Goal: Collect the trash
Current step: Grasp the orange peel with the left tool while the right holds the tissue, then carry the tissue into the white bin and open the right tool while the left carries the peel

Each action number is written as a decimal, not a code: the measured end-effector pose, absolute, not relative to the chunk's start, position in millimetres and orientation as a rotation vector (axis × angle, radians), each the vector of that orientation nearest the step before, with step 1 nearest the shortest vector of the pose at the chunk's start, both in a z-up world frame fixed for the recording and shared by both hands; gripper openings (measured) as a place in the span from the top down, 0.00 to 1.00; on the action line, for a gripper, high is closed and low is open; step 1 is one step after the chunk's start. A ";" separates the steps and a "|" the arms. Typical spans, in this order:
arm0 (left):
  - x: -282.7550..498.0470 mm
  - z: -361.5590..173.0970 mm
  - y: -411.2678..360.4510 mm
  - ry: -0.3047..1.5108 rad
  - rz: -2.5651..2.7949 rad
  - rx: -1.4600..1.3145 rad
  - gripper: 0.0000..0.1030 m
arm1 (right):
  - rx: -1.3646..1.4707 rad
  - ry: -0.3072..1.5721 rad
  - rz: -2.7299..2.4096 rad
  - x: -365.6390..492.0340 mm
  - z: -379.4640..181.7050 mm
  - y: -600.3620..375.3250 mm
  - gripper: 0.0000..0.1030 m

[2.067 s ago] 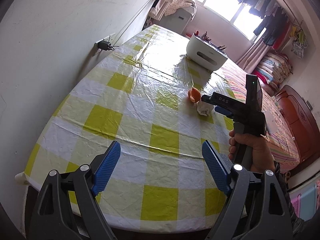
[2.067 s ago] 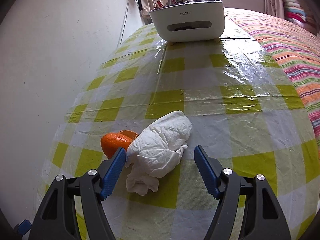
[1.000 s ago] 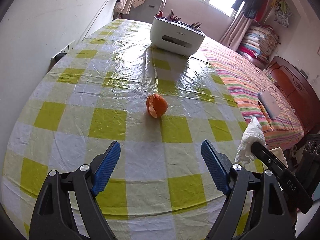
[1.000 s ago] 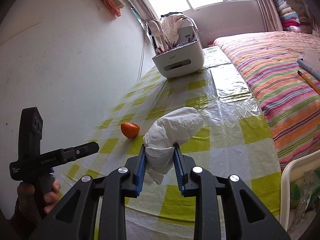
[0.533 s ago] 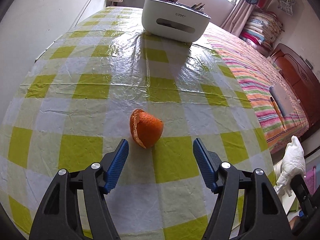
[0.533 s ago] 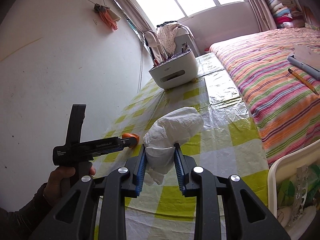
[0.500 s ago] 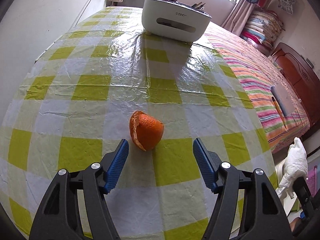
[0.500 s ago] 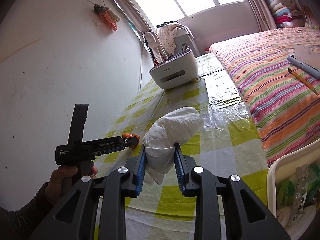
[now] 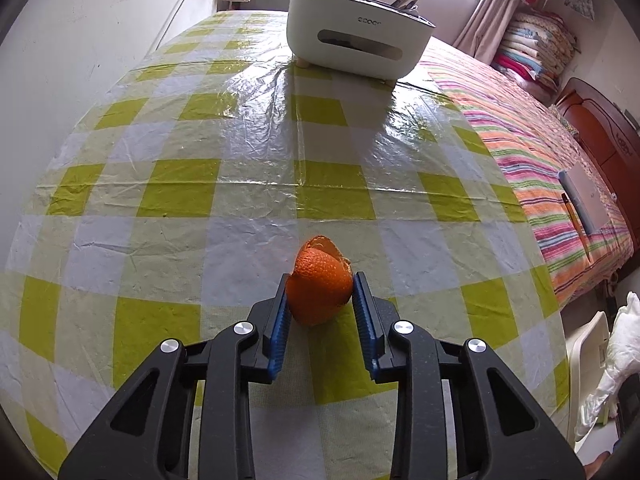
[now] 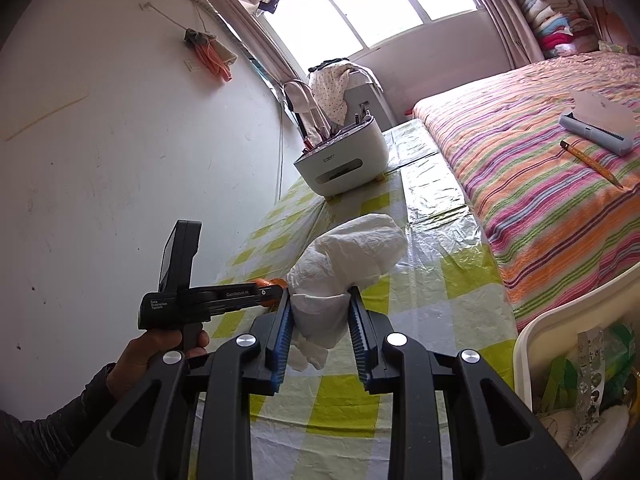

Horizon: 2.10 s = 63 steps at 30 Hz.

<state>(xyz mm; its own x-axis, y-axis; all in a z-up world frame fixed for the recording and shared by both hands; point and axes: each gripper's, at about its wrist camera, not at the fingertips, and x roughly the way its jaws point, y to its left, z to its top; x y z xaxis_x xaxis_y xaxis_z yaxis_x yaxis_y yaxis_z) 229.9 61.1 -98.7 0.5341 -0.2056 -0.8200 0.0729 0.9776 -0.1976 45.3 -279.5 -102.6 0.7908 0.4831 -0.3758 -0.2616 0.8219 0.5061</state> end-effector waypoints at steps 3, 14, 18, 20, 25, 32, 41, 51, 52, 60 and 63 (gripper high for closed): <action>222.7 -96.4 54.8 0.980 -0.169 -0.123 0.75 | 0.451 0.512 0.403 43.2 -103.0 -281.4 0.74; 155.5 -64.9 5.7 0.910 -0.311 -0.070 0.76 | 0.497 0.462 0.276 18.8 -107.8 -310.7 0.74; 130.0 -53.3 -20.4 0.898 -0.390 -0.071 0.76 | 0.529 0.442 0.221 11.0 -109.8 -327.0 0.74; 119.6 -48.7 -33.2 0.896 -0.423 -0.073 0.76 | 0.539 0.434 0.187 7.3 -110.8 -334.9 0.74; 100.8 -39.0 -63.0 0.894 -0.491 -0.058 0.76 | 0.592 0.427 0.070 -1.8 -116.2 -360.9 0.74; 83.3 -31.3 -95.6 0.893 -0.560 -0.032 0.76 | 0.680 0.437 -0.050 -12.8 -127.9 -392.1 0.74; 71.3 -26.2 -122.6 0.898 -0.613 -0.003 0.76 | 0.711 0.433 -0.140 -21.5 -131.7 -410.7 0.73; 67.3 -20.5 -137.1 0.896 -0.636 0.013 0.76 | 0.718 0.419 -0.204 -28.9 -130.3 -419.2 0.71; 67.2 -20.3 -138.4 0.897 -0.638 0.015 0.76 | 0.721 0.422 -0.211 -29.2 -130.7 -419.9 0.68; 68.0 -22.0 -147.7 0.909 -0.649 0.024 0.76 | 0.765 0.409 -0.242 -34.2 -132.9 -428.8 0.46; 69.1 -23.6 -150.2 0.917 -0.655 0.022 0.75 | 0.808 0.358 -0.253 -42.4 -132.3 -435.8 0.45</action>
<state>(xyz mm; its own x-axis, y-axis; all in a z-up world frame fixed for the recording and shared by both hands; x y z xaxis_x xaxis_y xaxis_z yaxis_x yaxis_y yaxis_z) 69.1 -150.2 -23.6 0.4295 -0.5156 -0.7414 0.5335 0.8073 -0.2523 -42.4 -435.8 -132.3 0.9105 -0.0837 -0.4048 0.3533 0.6663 0.6567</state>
